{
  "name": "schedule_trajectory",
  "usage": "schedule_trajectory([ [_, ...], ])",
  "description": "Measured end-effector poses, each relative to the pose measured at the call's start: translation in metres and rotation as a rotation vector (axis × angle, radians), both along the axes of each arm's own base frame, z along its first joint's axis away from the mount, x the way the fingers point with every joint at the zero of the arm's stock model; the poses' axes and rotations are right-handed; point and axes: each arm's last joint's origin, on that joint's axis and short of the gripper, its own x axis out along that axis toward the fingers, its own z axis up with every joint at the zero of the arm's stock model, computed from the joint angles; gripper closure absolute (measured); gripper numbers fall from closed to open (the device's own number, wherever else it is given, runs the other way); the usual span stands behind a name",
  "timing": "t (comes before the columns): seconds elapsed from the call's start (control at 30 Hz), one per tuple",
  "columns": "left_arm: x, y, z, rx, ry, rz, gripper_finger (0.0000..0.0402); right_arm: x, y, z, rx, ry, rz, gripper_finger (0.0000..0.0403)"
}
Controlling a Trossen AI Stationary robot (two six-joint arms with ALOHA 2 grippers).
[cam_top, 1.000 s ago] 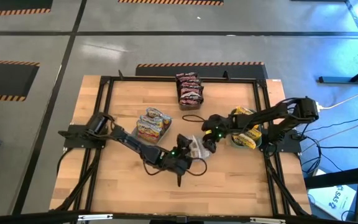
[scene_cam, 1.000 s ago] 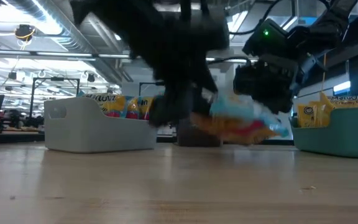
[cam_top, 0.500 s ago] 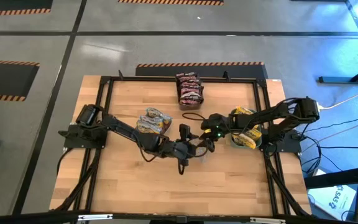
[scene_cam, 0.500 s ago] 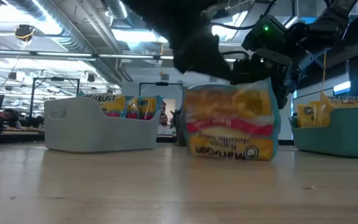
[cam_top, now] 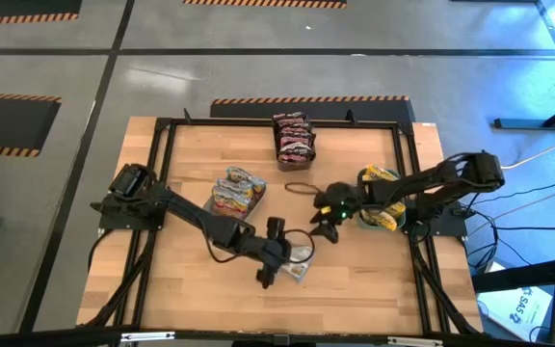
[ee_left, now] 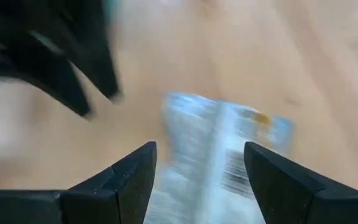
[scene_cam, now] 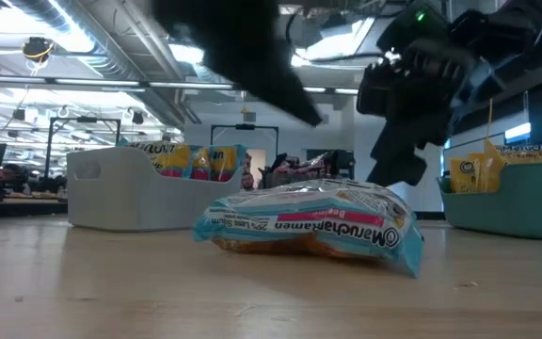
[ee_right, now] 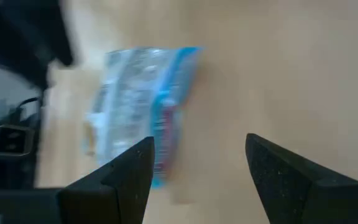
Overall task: Sort Maruchan noodles
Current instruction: Put the blue noodle pack into the gray bin
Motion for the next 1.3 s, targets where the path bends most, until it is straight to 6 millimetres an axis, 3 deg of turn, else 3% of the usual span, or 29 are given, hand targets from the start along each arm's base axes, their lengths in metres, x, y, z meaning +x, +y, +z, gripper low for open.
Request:
schedule_trajectory([
  [0.2,-0.01,-0.016,-0.009,-0.149,0.111,-0.11,0.0164,0.009,0.027,-0.006,0.039,-0.05,0.008,0.0166],
  [0.43,-0.018,-0.039,-0.012,-0.156,0.099,-0.109,0.0164,0.019,0.028,-0.015,0.041,-0.09,-0.07,0.0161],
  [0.73,-0.019,-0.067,-0.046,-0.053,0.057,-0.05,0.0164,0.021,0.033,-0.035,0.117,0.008,-0.133,0.009],
  [0.97,-0.014,-0.059,-0.069,0.067,0.079,0.037,0.0164,0.041,0.049,-0.047,0.187,0.021,-0.048,0.0071],
  [1.13,-0.012,-0.051,-0.07,0.098,0.087,0.07,0.0164,0.05,0.057,-0.043,0.248,0.03,0.075,0.008],
  [1.3,-0.011,-0.049,-0.07,0.126,0.075,0.096,0.0164,0.059,0.059,-0.035,0.254,-0.007,0.085,0.0092],
])
